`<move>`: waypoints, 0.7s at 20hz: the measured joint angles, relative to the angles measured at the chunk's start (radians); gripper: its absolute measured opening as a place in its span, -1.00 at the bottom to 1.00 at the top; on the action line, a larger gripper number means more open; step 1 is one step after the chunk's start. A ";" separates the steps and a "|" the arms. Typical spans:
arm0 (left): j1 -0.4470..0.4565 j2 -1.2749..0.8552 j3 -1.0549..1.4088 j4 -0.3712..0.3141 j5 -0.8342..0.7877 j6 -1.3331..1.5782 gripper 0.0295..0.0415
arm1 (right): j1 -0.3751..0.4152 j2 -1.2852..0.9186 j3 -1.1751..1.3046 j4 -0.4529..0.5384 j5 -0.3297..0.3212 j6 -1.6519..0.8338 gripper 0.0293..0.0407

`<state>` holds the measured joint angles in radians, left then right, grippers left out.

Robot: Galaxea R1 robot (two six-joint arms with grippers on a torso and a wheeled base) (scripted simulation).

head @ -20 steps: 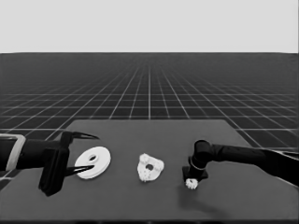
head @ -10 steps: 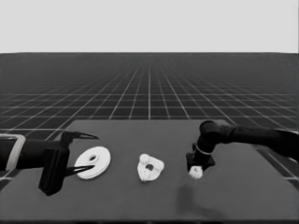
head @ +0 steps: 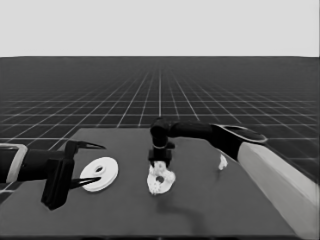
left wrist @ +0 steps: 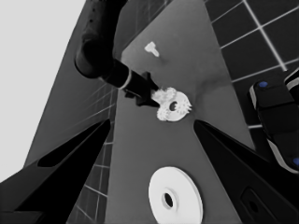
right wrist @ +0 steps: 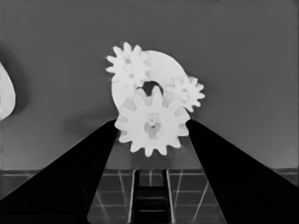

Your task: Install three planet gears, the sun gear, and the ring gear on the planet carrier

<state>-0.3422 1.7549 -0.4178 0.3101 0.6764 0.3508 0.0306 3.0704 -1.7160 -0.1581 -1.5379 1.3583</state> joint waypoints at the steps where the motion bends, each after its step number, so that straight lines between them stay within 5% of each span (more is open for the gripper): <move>1: 0.000 0.000 0.000 0.000 0.000 0.000 0.49 | -0.046 0.007 -0.025 -0.049 0.013 -0.016 -0.71; 4: 0.000 0.000 0.000 0.000 0.000 0.000 0.49 | -0.109 0.019 -0.067 -0.102 0.034 -0.041 -0.71; 14: 0.000 0.000 0.000 0.000 0.000 0.000 0.49 | -0.128 0.022 -0.079 -0.115 0.040 -0.019 -0.72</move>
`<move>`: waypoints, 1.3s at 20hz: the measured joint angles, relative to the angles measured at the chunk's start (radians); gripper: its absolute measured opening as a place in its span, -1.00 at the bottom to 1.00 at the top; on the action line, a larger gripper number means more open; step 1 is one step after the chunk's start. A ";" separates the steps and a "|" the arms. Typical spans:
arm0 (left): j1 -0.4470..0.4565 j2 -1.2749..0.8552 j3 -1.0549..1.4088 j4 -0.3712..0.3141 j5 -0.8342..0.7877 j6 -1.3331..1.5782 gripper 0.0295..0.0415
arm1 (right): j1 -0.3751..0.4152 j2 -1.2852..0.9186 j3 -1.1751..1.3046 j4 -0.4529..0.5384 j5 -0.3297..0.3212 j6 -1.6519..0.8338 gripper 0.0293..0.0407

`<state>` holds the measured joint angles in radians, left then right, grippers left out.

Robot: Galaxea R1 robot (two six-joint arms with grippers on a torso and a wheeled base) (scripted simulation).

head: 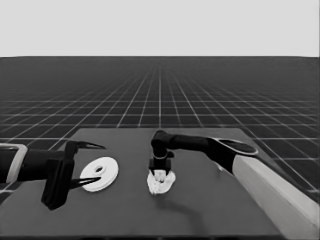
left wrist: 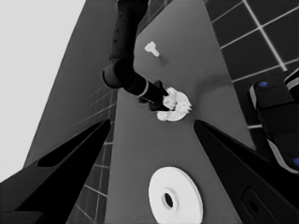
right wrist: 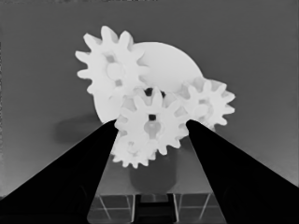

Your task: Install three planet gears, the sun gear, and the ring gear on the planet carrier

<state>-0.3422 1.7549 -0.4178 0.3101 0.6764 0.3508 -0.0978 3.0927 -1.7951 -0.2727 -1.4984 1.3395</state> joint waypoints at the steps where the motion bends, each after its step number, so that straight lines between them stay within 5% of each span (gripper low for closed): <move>1: 0.000 0.000 0.000 0.000 0.000 0.000 0.49 | 0.000 0.000 0.000 0.000 0.000 0.010 -0.71; 26: 0.000 0.000 0.000 0.000 0.000 0.000 0.49 | -0.001 0.001 0.000 0.000 0.000 0.270 -0.72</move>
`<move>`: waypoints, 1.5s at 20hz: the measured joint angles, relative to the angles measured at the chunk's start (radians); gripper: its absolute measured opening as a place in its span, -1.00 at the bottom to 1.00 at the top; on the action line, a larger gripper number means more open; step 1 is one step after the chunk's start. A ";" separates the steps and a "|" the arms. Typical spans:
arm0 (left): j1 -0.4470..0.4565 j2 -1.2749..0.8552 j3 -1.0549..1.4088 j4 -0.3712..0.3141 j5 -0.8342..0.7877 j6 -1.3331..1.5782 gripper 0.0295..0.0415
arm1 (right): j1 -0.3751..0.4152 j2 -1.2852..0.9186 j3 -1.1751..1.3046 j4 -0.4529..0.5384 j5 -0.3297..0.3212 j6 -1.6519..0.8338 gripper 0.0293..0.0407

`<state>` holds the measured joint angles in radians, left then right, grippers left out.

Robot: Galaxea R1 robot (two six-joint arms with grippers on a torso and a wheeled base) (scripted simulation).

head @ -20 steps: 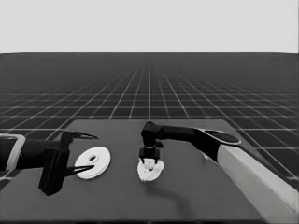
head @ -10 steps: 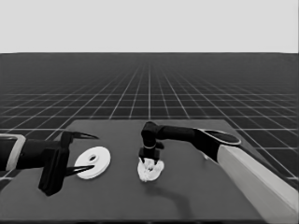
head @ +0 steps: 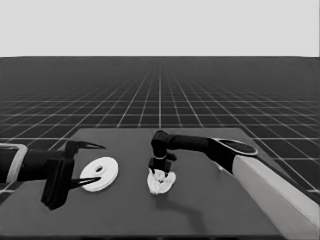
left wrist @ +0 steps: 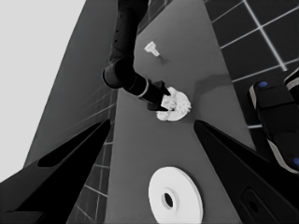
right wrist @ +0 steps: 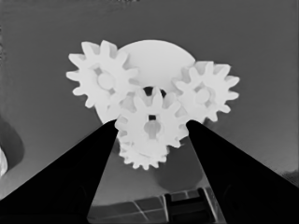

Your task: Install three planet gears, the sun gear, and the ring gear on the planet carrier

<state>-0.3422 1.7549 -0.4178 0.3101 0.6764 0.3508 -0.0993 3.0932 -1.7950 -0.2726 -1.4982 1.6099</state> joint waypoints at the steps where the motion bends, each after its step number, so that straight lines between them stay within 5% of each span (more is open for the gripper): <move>1: 0.000 0.000 0.000 0.000 0.000 0.000 0.49 | 0.000 0.000 0.000 0.000 0.000 0.010 -0.72; 30: 0.000 0.000 0.000 0.000 0.000 0.000 0.49 | -0.005 -0.001 -0.001 0.000 0.000 0.314 -0.72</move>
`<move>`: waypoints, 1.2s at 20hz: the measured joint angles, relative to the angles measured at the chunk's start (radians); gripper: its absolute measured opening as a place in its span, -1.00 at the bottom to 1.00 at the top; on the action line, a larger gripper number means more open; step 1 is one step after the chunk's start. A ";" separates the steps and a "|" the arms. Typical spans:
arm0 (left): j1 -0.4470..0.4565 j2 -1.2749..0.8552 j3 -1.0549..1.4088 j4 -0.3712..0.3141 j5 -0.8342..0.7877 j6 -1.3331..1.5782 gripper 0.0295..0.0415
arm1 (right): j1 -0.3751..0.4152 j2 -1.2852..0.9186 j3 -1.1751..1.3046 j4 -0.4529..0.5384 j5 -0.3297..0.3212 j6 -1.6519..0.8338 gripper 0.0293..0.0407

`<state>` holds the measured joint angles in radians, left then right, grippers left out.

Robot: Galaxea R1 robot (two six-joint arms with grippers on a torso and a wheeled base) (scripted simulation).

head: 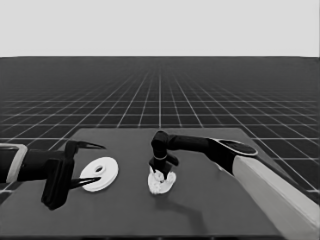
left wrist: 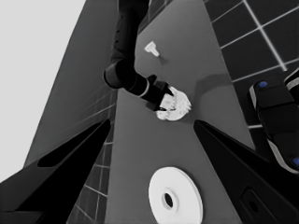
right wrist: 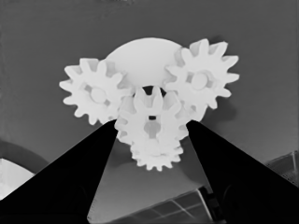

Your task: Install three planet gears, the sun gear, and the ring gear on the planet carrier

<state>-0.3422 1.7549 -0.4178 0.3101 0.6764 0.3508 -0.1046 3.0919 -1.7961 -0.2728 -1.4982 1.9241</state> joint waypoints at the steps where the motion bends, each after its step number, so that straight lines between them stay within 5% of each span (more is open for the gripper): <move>1: 0.000 0.000 0.000 0.000 0.000 0.000 0.49 | 0.000 0.000 0.000 0.000 0.000 0.010 -0.72; 24: 0.000 0.000 0.000 0.000 0.000 0.000 0.49 | -0.001 0.000 0.000 0.000 0.000 0.251 -0.72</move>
<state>-0.3422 1.7549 -0.4178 0.3101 0.6764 0.3508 -0.1055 3.0915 -1.7963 -0.2728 -1.4983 2.1754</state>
